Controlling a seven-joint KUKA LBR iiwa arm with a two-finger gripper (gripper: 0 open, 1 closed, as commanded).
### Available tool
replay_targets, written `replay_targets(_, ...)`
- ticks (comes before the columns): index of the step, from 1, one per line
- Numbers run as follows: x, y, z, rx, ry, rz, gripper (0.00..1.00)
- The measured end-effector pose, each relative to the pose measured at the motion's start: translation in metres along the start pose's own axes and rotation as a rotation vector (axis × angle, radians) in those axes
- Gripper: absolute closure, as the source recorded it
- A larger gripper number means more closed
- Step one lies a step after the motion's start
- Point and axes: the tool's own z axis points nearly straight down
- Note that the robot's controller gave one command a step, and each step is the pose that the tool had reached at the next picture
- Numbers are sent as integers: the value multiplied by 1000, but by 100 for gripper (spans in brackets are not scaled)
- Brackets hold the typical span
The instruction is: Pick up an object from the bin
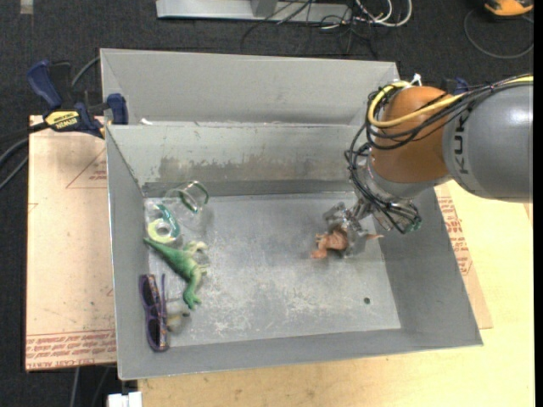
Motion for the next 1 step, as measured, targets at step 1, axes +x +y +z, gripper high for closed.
replay_targets(1,1,1,-10,-4,6,0,100)
